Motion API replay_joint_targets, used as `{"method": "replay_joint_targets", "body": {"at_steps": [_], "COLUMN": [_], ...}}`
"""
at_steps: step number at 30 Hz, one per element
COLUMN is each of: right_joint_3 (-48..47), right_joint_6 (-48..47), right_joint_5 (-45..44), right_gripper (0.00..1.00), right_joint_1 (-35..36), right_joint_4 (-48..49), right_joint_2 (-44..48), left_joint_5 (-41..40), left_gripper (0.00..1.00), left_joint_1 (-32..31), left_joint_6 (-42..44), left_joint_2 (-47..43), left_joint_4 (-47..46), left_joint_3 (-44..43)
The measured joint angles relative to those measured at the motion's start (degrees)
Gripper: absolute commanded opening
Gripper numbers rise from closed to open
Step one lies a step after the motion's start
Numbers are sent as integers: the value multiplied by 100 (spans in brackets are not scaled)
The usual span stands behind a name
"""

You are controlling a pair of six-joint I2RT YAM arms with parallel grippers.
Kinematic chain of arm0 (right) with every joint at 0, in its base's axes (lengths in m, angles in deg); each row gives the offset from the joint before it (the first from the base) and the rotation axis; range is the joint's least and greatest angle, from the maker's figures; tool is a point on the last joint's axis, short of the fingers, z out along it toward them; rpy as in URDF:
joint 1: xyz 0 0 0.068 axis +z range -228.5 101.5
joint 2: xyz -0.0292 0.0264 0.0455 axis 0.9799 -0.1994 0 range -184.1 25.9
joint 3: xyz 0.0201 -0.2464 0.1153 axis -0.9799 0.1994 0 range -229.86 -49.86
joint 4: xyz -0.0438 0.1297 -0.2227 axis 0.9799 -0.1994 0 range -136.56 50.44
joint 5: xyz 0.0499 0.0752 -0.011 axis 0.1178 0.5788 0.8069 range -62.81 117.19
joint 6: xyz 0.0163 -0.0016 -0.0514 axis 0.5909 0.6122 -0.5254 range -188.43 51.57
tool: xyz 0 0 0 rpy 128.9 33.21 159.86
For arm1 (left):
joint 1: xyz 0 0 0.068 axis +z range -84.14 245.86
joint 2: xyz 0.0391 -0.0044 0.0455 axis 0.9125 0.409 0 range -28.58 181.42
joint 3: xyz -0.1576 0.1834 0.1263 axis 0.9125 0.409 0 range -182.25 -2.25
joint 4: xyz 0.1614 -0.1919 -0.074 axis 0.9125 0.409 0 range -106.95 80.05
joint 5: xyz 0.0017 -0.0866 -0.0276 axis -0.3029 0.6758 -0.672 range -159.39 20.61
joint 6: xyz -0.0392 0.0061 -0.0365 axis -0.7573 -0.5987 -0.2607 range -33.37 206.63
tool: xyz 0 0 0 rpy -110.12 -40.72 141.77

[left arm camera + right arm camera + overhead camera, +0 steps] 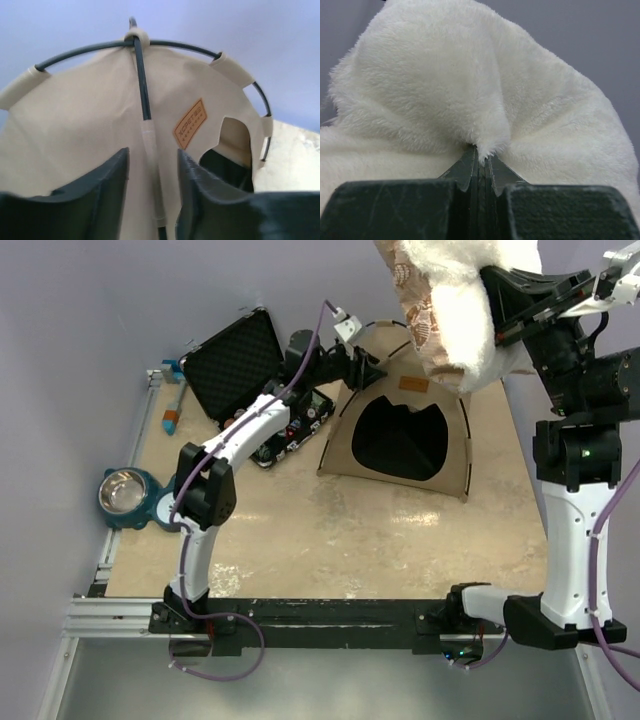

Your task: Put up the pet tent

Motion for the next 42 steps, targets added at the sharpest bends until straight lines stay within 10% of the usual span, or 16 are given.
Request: {"method": "replay_joint_targets", "body": {"at_steps": [1,3,13,23,31,32,36,42], "right_joint_3": [15,70,1316,3595,5482,5654,6028,6013], "right_joint_6": [0,0,-157,-3410,-5300,-5265,-4966,-4391], "right_joint_5": [42,98,1427,2839,2520,2396,1727,686], "right_gripper": [0,0,0,0,0,4,72,96], "right_joint_1": [0,0,24,81,1290,1681,3274,4183], "right_joint_4": [11,42,-13,-2846,-3633,-3464,-2673,-2212], "right_joint_2": [28,87,918,2343,2236,2210,1904,1084], "left_joint_5": [72,190,186,887,1589,1648,1786,1606], "left_gripper": [88,99,99,100,100,100,100,100], "left_joint_1": [72,229,1329,4957,5007,5007,4994,4931], "left_joint_6": [52,66,-431,-1019,-1193,-1235,-1233,-863], "left_joint_2": [50,76,-1480,-4402,-5254,-5449,-5980,-5995], "left_joint_4": [-7,-13,1078,2509,3473,3534,3705,4227], "left_joint_3": [-125,-332,-251,3051,5357,5552,5810,5836]}}
